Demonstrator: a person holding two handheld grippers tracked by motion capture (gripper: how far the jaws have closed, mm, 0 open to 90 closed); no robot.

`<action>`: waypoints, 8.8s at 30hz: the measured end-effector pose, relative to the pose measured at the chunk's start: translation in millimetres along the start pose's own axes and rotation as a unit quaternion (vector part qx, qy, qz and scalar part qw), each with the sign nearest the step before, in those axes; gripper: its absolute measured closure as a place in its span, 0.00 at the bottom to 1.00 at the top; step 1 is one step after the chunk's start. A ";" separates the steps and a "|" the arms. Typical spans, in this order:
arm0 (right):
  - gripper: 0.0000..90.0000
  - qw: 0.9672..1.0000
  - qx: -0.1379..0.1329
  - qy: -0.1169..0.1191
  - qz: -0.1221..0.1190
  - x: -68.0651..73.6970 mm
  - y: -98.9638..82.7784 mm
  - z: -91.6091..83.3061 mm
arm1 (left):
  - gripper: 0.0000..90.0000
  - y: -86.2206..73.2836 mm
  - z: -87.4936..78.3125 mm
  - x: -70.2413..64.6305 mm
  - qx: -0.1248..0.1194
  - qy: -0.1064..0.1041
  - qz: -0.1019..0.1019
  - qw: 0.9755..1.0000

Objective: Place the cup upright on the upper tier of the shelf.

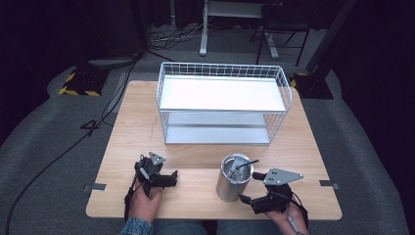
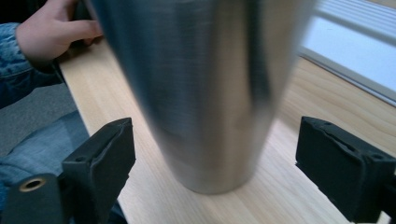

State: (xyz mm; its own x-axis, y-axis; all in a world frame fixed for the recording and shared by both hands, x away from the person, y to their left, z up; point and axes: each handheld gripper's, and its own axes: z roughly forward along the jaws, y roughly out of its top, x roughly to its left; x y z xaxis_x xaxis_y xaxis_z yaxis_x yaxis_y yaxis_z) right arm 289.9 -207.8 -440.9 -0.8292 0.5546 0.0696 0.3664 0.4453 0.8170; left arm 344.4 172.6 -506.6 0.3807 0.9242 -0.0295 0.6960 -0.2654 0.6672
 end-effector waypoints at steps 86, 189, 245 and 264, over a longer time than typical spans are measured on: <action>0.04 0.994 -0.108 -0.028 -0.020 -11.6 91.0 0.5 | 0.00 0.1 0.0 0.1 0.000 0.000 0.001 1.000; 0.01 0.983 -0.138 -0.118 -0.002 -125.3 242.3 36.7 | 0.00 0.1 -0.2 0.1 0.001 0.000 0.001 1.000; 0.00 0.987 -0.144 -0.075 -0.013 -80.8 179.9 -74.7 | 0.00 0.5 0.2 0.2 0.001 -0.002 0.003 1.000; 0.08 0.990 -0.062 -0.124 0.004 -81.8 122.6 -81.3 | 0.00 2.3 1.8 -1.3 0.000 -0.002 0.004 1.000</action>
State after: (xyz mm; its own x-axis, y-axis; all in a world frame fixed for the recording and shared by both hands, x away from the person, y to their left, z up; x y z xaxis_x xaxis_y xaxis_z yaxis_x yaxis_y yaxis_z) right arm 368.4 -255.7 -299.9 -0.6919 0.7200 -0.0540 0.3048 0.3590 0.8822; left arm 346.6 170.2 -506.4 0.3881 0.9212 -0.0265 0.6931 -0.2728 0.6672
